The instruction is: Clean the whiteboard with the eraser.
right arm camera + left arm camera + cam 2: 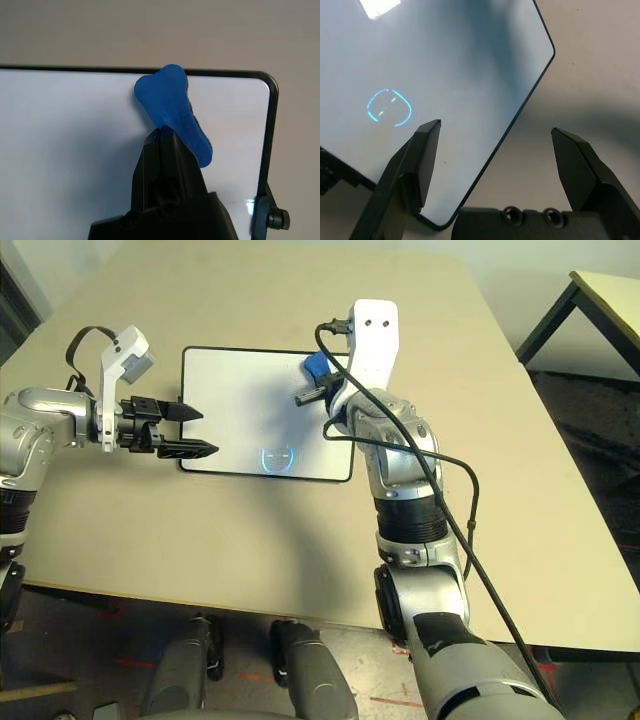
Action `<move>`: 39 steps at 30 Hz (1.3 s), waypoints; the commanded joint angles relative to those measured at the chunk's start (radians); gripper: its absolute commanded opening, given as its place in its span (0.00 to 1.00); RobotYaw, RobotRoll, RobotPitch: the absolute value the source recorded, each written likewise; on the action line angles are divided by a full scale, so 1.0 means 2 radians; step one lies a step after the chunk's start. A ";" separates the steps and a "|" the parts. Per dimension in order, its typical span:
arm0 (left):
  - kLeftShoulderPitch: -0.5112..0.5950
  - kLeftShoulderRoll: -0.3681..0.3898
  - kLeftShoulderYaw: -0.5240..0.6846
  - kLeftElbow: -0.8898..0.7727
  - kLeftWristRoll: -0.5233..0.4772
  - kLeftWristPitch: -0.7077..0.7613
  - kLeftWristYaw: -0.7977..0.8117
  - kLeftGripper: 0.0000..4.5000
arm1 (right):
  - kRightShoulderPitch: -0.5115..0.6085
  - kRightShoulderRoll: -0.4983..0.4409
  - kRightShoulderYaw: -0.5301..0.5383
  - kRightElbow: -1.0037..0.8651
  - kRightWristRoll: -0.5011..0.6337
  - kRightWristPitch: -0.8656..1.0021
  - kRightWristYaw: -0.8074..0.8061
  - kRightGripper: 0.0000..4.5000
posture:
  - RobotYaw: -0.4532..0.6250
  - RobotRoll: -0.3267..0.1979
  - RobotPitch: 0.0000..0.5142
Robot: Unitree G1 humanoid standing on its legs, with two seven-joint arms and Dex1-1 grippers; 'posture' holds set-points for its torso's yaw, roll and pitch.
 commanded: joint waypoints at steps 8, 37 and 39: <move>-0.030 -0.055 0.081 0.066 0.013 -0.128 0.119 1.00 | -0.059 -0.054 -0.090 -0.033 0.007 0.041 -0.033 0.00 | 0.38 0.62 0.27; 0.069 -0.068 0.254 0.297 0.018 -0.383 0.349 1.00 | 0.161 -0.008 -0.132 -0.059 0.012 0.148 -0.076 0.00 | 0.39 0.62 0.25; 0.064 -0.067 0.253 0.298 0.019 -0.382 0.347 1.00 | 0.162 -0.008 -0.131 -0.056 0.011 0.147 -0.077 0.00 | 0.39 0.62 0.26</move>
